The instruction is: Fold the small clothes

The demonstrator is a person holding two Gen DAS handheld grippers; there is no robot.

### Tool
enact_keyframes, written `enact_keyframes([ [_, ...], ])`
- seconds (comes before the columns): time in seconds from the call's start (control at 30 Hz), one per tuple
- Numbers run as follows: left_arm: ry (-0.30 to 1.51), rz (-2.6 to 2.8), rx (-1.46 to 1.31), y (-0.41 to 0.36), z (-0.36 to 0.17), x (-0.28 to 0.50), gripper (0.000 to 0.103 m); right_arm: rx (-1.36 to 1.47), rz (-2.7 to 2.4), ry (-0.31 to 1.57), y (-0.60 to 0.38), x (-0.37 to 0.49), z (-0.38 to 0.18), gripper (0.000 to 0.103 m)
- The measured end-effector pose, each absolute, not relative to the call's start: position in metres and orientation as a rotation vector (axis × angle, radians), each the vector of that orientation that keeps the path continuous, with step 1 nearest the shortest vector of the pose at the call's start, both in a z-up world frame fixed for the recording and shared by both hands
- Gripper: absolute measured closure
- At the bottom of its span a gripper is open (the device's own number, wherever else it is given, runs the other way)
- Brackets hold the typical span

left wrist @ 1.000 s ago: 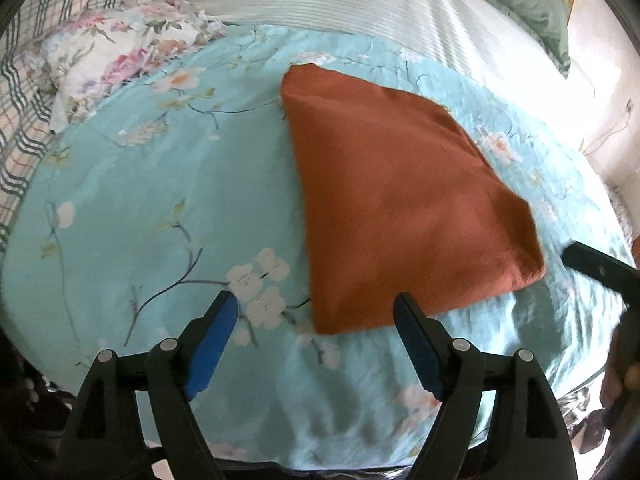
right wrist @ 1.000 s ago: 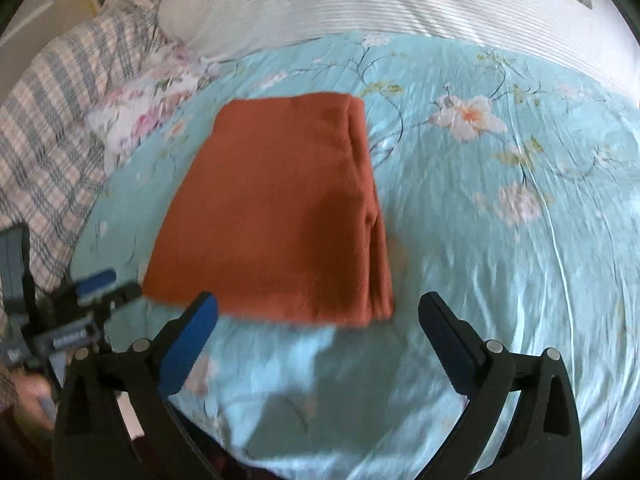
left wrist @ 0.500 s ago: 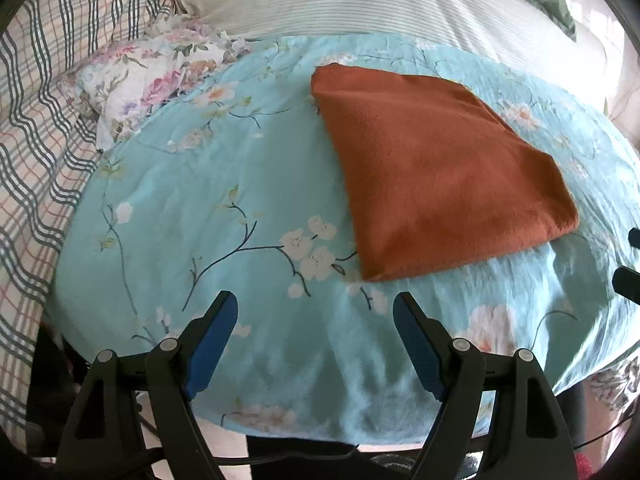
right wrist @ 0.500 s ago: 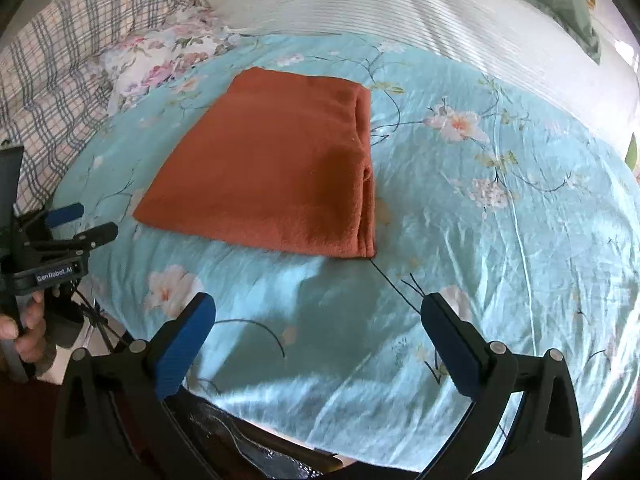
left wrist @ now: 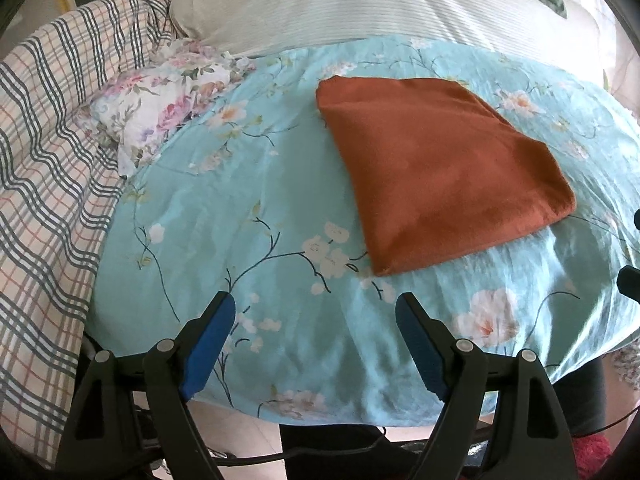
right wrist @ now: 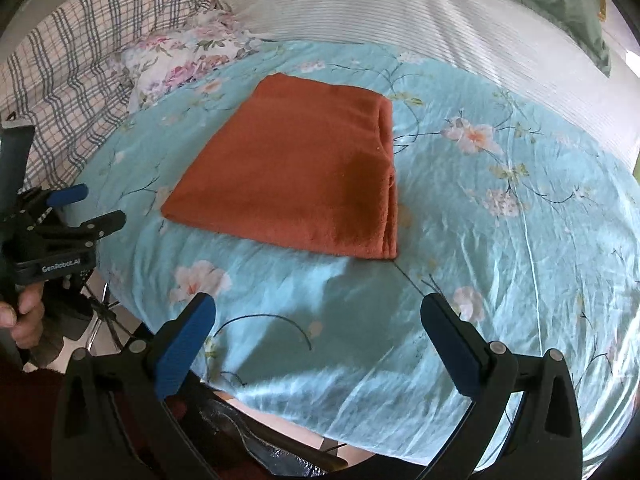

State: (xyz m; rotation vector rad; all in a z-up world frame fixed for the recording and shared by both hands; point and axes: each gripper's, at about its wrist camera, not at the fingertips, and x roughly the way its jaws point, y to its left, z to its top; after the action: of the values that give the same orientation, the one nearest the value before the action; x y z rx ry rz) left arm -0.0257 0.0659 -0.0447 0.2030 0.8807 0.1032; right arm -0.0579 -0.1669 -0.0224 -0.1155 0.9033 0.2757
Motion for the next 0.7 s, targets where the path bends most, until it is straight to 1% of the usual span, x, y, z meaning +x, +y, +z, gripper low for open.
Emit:
enact_keyframes([
  [0.33,0.883,0.124,0.175,0.075,-0.042,-0.003,0.020,-0.065,0.288,0.916,-0.171,-0.036,-0.026,0.001],
  [0.7,0.858,0.092,0.182,0.063,-0.028,0.008,0.019,-0.063,0.308,0.910,-0.172,-0.021,-0.019,0.001],
])
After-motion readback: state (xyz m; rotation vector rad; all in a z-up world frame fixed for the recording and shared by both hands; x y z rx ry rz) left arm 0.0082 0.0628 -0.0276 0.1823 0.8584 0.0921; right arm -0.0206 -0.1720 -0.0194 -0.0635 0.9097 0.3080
